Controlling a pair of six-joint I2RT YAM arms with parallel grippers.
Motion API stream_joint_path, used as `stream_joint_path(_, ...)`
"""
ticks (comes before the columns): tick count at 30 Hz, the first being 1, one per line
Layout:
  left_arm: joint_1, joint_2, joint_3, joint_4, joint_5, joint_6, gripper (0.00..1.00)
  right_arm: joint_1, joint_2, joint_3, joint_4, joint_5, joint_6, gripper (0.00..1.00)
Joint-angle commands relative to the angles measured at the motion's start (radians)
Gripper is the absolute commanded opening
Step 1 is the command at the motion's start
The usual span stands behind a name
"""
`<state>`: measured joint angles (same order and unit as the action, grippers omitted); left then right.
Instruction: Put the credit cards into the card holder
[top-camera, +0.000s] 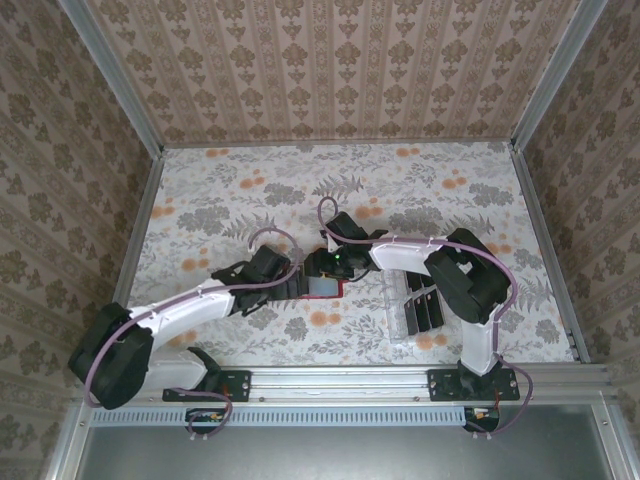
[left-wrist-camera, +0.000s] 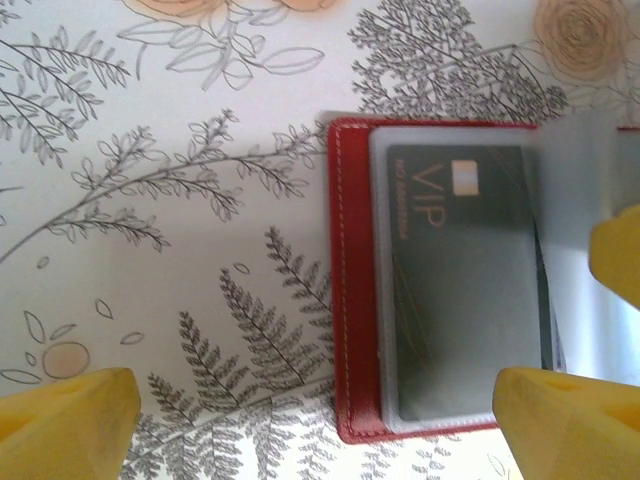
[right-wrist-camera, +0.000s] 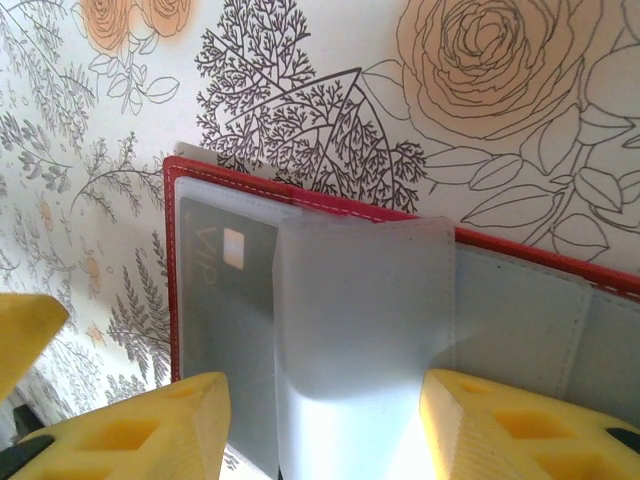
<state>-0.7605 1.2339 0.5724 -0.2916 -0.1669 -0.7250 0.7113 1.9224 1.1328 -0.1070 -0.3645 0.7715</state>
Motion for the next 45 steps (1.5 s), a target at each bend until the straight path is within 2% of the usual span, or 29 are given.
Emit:
stream_joint_path(1,-0.031,-0.040,-0.042,0.057,-0.001,-0.025,1.00,-0.001,0.036,-0.018,0.001,-0.016,0.048,0.56)
stream_joint_path(7,-0.075,-0.061,-0.069,0.076,-0.030,-0.055,1.00,0.002,0.031,-0.028,0.042,-0.042,0.078,0.57)
stream_joint_path(19,-0.117,0.001,-0.044,0.135,-0.044,-0.042,1.00,0.009,0.016,-0.028,0.066,-0.062,0.102,0.57)
stream_joint_path(45,-0.138,0.160,0.011,0.237,-0.051,-0.022,1.00,0.010,0.017,-0.039,0.084,-0.071,0.112,0.57)
